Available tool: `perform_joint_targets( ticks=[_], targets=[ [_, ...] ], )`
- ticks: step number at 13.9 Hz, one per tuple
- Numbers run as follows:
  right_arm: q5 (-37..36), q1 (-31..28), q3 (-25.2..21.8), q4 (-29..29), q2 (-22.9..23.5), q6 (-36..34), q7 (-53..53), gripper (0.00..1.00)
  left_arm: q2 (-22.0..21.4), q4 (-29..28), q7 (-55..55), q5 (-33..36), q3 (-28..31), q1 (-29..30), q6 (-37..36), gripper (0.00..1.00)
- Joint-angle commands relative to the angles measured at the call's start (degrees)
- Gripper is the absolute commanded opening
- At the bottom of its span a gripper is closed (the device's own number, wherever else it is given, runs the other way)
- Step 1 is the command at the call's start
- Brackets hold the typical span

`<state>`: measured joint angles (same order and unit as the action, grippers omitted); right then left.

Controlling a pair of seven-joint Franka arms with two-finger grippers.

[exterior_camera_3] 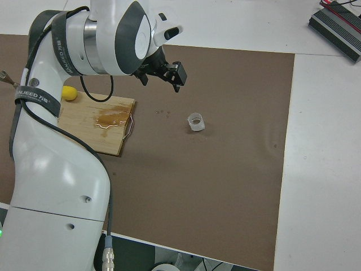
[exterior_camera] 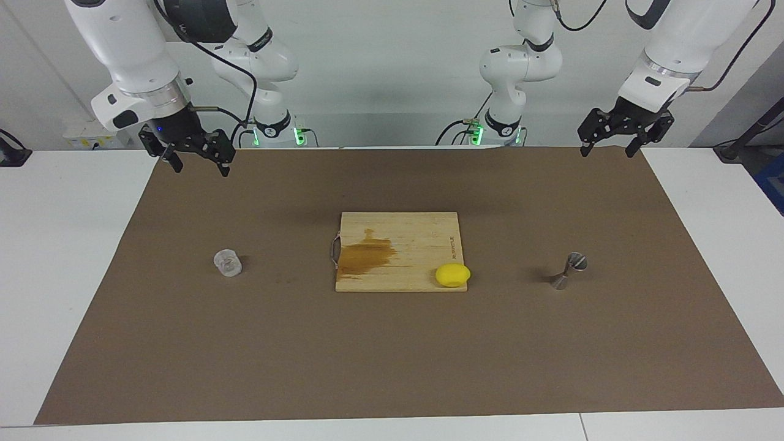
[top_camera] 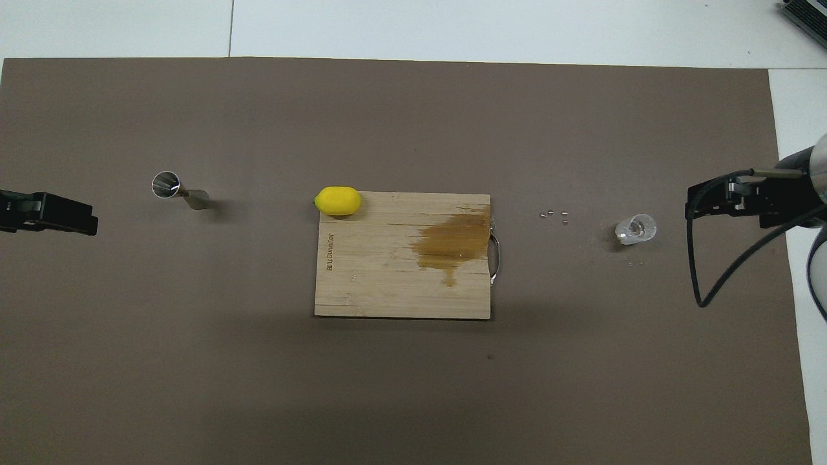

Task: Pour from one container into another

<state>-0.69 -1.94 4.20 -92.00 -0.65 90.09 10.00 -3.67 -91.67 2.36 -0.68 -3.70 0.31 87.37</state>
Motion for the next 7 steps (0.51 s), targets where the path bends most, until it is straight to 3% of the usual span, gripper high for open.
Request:
perform_joint_targets(
  ticks=[1, 7],
  targets=[
    [0.0, -0.7, 0.5, -0.9, -0.6, 0.4, 1.1, 1.0, 0.5, 1.4, -0.6, -0.3, 0.4, -0.6, -0.8, 1.0],
    [-0.1, -0.7, 0.5, -0.9, -0.6, 0.4, 1.1, 1.0, 0.5, 1.1, -0.7, 0.0, 0.5, -0.6, -0.1, 1.0]
  ],
)
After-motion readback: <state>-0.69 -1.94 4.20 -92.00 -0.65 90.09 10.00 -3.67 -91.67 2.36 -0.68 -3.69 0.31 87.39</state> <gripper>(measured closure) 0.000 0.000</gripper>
